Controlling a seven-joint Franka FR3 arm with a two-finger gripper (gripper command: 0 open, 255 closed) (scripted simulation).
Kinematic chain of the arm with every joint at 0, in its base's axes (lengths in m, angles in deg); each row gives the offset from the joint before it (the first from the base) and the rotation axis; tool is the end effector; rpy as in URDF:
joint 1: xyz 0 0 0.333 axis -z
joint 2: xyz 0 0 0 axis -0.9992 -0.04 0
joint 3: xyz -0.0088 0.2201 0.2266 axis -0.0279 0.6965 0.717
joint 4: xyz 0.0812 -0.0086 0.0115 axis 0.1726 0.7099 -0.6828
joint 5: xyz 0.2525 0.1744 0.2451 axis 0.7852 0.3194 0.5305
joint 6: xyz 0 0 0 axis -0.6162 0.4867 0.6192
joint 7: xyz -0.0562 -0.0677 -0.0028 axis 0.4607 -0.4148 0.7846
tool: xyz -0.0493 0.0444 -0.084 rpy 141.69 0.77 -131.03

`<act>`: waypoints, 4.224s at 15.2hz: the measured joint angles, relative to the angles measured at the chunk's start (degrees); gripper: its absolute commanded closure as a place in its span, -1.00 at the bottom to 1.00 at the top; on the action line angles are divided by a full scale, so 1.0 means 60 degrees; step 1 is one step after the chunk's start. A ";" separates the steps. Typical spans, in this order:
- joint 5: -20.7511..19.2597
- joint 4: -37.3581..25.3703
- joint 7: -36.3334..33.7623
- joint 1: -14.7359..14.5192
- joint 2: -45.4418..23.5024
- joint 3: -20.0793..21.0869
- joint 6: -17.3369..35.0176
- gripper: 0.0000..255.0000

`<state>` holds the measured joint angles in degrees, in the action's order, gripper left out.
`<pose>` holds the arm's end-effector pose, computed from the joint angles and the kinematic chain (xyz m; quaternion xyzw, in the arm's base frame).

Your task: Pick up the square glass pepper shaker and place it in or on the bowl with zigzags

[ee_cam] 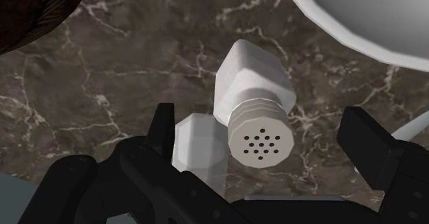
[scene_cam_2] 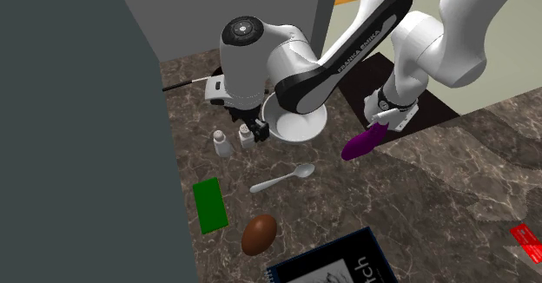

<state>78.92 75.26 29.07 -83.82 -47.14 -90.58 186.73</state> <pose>0.5118 -0.1468 0.3449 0.9940 0.1023 0.0318 0.0217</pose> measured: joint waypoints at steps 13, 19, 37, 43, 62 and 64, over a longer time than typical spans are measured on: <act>-0.0050 -0.0092 -0.0024 -0.0001 0.0180 -0.0004 -0.0267 1.00; -0.0155 -0.0441 -0.0087 -0.0008 0.0588 -0.0004 -0.1013 1.00; -0.0327 -0.1887 -0.0212 -0.0040 0.1456 0.0061 -0.3312 1.00; -0.0359 -0.2203 0.0433 0.0251 0.1678 -0.0296 -0.3829 1.00; -0.0045 -0.2858 0.3440 0.1480 0.1036 -0.1939 -0.3829 1.00; -0.0026 -0.2676 0.3467 0.1489 0.0993 -0.1953 -0.3608 1.00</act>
<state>78.76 59.21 49.87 -74.89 -41.18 -102.30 165.09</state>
